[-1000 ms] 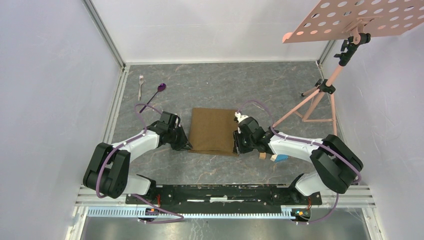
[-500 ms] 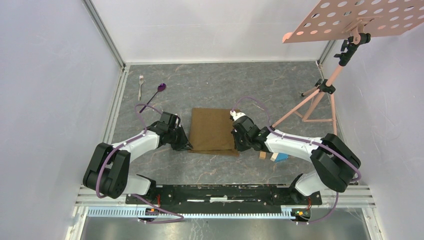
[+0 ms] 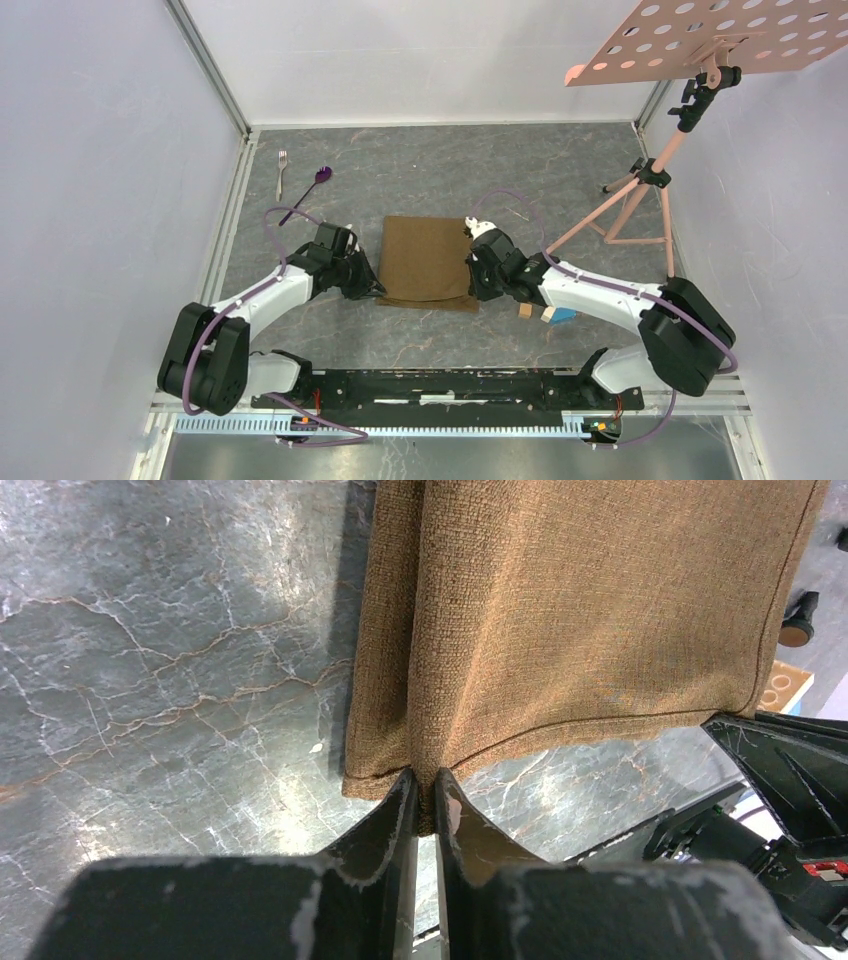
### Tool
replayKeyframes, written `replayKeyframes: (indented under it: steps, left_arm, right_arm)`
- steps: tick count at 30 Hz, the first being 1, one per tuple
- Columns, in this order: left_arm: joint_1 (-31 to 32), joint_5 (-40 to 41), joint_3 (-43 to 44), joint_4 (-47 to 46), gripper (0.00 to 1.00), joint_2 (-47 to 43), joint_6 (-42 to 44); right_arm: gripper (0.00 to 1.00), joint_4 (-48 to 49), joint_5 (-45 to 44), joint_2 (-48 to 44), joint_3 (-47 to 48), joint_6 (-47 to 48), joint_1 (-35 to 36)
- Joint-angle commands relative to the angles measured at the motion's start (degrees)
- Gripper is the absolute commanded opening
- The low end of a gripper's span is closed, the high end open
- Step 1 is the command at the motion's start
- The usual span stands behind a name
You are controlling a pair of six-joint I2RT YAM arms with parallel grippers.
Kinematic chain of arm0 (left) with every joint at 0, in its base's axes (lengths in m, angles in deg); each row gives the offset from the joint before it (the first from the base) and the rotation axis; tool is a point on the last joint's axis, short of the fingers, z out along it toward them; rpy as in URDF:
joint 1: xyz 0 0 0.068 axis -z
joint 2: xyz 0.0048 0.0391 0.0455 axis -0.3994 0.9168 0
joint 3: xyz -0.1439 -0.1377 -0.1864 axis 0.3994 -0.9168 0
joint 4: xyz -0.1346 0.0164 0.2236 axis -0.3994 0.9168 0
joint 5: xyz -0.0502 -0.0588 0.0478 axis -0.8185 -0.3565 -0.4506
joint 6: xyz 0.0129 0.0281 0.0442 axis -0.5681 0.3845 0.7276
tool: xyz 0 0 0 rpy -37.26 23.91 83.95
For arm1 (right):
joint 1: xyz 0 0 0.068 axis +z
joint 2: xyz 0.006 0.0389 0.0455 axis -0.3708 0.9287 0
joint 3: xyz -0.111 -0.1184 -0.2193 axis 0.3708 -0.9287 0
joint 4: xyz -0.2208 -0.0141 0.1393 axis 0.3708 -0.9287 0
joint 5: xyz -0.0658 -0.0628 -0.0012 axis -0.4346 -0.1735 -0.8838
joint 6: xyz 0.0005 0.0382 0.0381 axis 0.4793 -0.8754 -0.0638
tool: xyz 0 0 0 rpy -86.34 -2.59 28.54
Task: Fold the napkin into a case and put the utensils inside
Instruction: Smooth out the square-folded napkin at the center of the board.
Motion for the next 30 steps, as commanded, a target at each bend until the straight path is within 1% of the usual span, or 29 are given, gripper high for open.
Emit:
replayKeyframes:
  steps: [1,8,12,24,26,27,28,30]
  left_arm:
    - [-0.04,-1.68,0.31,1.4,0.16,-1.23,-0.6]
    - [-0.08,-1.21,-1.27,1.02,0.15,-1.11,-0.6]
    - [-0.09,-0.75,-1.38,0.99,0.15,-1.45,-0.82]
    - [-0.1,1.39,-1.44,0.25,0.16,2.73,0.3]
    - [-0.11,1.43,-1.59,0.25,0.17,2.95,0.42]
    - [-0.11,1.44,-1.53,0.37,0.18,3.08,0.6]
    - [-0.08,1.77,-1.36,0.89,0.18,3.06,0.79]
    - [-0.08,2.17,-0.94,2.44,0.24,2.36,1.31]
  right_arm:
    - [0.0,0.46,1.85,-2.84,-1.19,-2.0,0.12]
    - [0.0,0.74,3.0,-4.75,-3.16,-2.93,0.16]
    - [0.0,0.58,2.16,-5.91,-4.12,-3.02,0.13]
    - [0.0,5.39,6.52,-4.05,-7.5,-3.33,0.14]
    - [0.04,5.19,6.75,-4.29,-7.77,-3.06,0.12]
    - [0.08,5.01,7.06,-4.41,-7.87,-2.85,0.23]
    - [0.14,4.76,7.7,-4.54,-7.87,-2.41,0.13]
    - [0.22,3.42,8.83,-5.4,-7.78,-0.93,0.22]
